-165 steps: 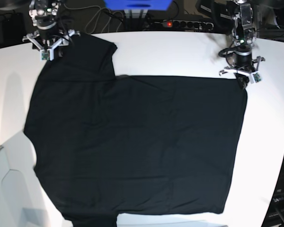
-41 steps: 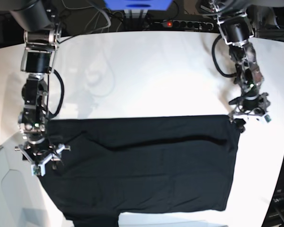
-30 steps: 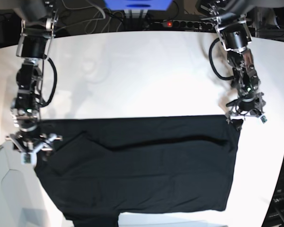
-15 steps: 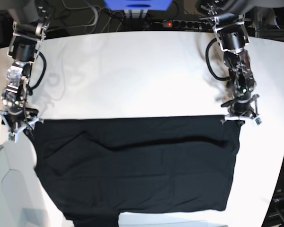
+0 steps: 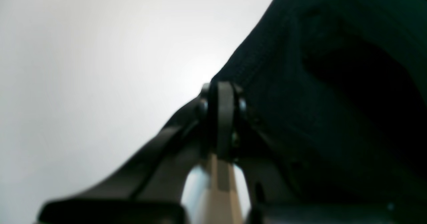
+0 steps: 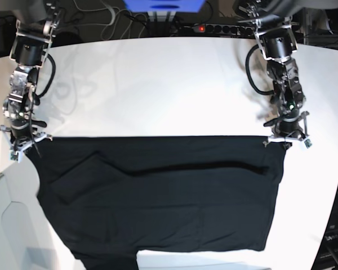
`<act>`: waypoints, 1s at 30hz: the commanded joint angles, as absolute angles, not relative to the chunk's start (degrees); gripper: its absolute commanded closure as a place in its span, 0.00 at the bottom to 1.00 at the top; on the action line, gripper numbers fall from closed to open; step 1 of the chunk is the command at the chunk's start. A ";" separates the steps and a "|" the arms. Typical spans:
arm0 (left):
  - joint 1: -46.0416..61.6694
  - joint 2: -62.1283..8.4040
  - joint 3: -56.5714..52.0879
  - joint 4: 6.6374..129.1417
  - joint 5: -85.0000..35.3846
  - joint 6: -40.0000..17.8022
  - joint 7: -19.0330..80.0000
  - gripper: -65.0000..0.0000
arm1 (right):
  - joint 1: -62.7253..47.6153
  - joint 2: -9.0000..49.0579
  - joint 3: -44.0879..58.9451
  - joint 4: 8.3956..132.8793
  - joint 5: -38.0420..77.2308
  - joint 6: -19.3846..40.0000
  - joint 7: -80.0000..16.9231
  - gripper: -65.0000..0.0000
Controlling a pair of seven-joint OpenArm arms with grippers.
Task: Fold the T-shirt properly
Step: 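Lay the lifted edge down and release with both grippers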
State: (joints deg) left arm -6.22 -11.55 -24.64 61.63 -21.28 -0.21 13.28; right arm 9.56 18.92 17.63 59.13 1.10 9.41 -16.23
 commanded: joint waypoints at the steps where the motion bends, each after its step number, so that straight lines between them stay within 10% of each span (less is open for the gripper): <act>1: -6.55 -12.44 -24.84 62.90 -21.23 -0.31 12.35 1.00 | 9.19 19.82 18.07 60.00 0.40 9.45 -17.98 1.00; 30: 17.10 -9.01 -31.78 94.02 -21.32 -0.22 12.53 1.00 | -14.81 18.15 22.46 97.54 0.40 9.45 -18.33 1.00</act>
